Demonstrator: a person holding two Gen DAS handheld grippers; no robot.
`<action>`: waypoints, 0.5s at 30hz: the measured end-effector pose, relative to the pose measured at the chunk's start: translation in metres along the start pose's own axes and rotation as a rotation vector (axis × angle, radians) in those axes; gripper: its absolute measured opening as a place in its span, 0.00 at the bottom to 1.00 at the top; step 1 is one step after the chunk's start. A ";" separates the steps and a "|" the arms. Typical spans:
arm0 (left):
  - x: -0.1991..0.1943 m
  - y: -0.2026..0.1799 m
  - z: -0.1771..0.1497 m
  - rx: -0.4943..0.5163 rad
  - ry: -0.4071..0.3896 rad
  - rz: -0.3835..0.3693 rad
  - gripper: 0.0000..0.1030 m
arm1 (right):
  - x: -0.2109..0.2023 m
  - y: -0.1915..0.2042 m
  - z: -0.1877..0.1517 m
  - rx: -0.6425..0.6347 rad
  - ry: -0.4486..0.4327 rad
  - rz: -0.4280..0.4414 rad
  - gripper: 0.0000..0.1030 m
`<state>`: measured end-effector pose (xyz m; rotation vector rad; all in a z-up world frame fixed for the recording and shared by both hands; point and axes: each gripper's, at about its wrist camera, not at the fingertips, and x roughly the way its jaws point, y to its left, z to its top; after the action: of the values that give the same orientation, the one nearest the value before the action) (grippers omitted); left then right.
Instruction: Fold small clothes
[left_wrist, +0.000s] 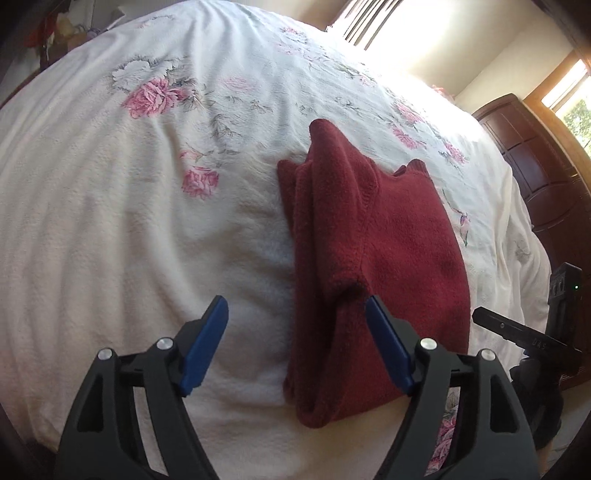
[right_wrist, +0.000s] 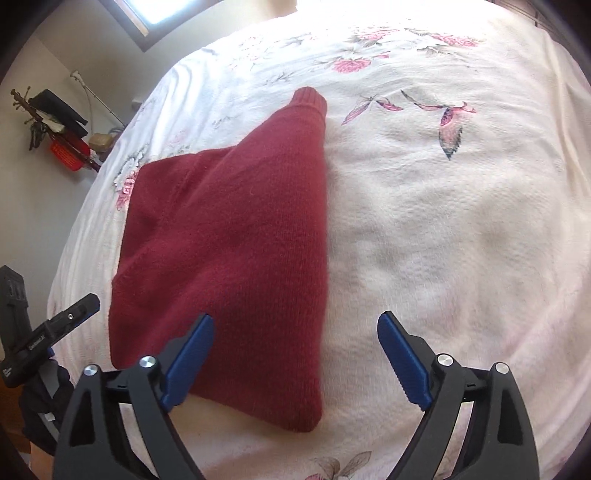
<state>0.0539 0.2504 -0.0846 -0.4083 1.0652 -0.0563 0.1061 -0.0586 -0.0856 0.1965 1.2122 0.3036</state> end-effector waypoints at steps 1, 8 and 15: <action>-0.005 -0.004 -0.004 0.011 -0.002 0.019 0.78 | -0.004 0.004 -0.004 -0.003 -0.005 -0.031 0.92; -0.032 -0.024 -0.028 0.063 -0.024 0.101 0.79 | -0.040 0.027 -0.028 -0.055 -0.071 -0.140 0.96; -0.054 -0.036 -0.045 0.102 -0.045 0.179 0.82 | -0.074 0.049 -0.044 -0.094 -0.128 -0.175 0.96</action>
<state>-0.0054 0.2170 -0.0456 -0.2203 1.0455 0.0572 0.0348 -0.0373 -0.0197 0.0269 1.0780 0.1922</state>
